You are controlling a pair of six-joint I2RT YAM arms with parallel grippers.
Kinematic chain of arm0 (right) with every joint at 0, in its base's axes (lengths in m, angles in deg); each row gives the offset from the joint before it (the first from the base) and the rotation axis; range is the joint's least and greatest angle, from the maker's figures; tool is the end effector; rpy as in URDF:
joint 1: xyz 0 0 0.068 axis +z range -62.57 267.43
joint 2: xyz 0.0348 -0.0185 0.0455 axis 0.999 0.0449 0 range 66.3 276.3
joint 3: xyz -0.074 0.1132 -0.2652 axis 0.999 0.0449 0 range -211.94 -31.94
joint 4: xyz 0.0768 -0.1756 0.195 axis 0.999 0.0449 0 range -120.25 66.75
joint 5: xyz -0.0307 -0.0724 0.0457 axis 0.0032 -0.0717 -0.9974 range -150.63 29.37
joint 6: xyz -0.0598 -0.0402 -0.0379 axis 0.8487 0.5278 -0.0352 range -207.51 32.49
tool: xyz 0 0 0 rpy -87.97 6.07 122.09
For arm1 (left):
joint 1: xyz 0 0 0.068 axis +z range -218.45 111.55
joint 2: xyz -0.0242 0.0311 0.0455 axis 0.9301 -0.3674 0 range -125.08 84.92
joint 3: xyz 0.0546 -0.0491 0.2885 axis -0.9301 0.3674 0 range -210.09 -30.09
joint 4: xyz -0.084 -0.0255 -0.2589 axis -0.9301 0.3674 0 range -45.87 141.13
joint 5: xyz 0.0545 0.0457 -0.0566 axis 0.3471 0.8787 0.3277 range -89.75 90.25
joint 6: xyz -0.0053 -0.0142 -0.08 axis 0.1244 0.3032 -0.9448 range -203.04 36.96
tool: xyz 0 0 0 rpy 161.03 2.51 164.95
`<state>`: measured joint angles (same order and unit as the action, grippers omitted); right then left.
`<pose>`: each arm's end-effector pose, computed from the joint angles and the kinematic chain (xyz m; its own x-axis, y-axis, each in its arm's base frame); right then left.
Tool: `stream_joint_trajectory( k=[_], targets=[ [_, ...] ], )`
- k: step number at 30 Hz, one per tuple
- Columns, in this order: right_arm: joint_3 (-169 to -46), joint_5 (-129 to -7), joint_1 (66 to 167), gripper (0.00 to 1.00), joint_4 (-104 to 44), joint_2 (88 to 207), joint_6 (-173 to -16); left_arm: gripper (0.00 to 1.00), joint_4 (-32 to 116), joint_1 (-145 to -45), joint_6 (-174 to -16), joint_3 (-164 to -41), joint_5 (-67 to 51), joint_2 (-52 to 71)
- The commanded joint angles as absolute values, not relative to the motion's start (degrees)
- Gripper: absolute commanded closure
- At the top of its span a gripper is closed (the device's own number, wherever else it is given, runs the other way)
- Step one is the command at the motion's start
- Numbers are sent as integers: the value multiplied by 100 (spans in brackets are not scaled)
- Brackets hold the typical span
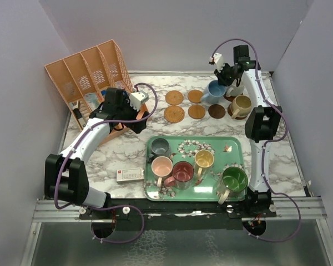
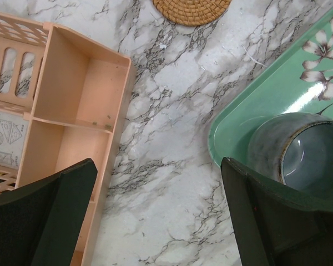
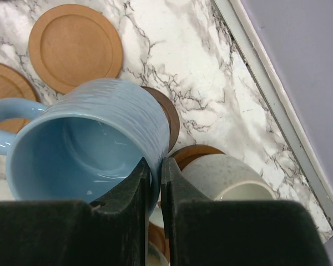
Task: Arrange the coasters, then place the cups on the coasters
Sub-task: Place the cup on the coaster.
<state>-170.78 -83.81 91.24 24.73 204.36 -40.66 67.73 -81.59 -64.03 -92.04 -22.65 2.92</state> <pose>0.5705 0.0659 0.2579 -0.3412 -0.6950 -0.6329 -0.7893 0.5774 -0.2086 0.3278 -0.1048 0.2724 -0.4779 0.4197 -0.7717 0.6762 0.7365 -0.0182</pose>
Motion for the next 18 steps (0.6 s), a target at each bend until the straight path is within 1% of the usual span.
stream_joint_trajectory(
  k=[1, 18],
  targets=[
    [-17606, -8510, 9125, 99, 1875, 20549, -4022, 1, 6663, -8180, -6361, -9135, -2402, 267],
    [-17800, -8061, 9108, 99, 1638, 20874, -3604, 1, 6641, -8180, -6353, -9152, -2420, 140]
  ],
)
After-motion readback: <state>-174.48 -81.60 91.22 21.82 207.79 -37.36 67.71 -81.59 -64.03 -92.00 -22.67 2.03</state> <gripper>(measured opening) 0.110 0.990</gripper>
